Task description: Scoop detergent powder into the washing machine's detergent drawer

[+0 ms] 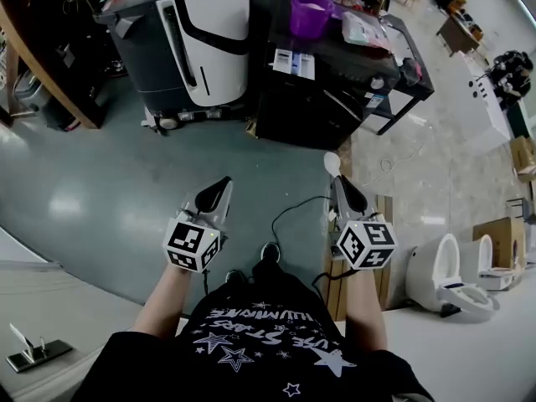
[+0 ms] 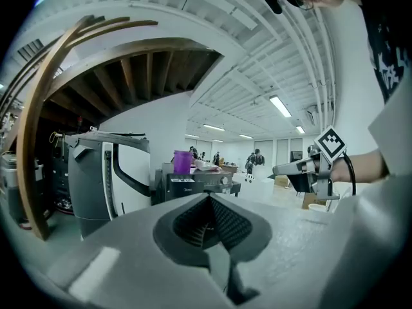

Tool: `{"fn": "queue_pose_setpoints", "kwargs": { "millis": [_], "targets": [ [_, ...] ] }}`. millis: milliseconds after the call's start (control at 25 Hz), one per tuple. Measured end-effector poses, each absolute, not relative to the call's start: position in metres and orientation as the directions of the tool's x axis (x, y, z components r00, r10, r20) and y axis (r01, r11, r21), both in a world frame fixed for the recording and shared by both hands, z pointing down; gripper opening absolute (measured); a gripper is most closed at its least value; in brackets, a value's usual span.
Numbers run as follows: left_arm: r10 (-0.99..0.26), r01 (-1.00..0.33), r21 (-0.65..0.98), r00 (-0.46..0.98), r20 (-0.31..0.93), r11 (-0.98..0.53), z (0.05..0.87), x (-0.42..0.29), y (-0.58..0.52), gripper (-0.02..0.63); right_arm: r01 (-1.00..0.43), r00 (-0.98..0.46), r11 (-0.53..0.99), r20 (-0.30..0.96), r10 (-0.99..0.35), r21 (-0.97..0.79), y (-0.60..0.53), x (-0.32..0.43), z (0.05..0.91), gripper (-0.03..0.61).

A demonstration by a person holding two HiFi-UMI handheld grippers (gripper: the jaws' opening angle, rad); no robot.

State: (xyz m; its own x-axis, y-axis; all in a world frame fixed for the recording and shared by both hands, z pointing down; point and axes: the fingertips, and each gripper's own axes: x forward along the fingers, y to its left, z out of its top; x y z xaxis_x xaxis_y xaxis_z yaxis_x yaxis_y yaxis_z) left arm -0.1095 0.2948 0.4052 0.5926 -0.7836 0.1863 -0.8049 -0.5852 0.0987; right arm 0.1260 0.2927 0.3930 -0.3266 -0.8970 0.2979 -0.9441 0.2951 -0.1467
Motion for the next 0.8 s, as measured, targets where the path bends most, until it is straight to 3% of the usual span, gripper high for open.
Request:
{"fn": "queue_pose_setpoints", "kwargs": {
  "millis": [800],
  "targets": [
    [-0.839,-0.856,0.023,0.512,0.182,-0.517,0.39,-0.044,0.169,0.0,-0.883,-0.447,0.394,0.203,-0.871,-0.255,0.166,0.19,0.381,0.037]
  ]
}}
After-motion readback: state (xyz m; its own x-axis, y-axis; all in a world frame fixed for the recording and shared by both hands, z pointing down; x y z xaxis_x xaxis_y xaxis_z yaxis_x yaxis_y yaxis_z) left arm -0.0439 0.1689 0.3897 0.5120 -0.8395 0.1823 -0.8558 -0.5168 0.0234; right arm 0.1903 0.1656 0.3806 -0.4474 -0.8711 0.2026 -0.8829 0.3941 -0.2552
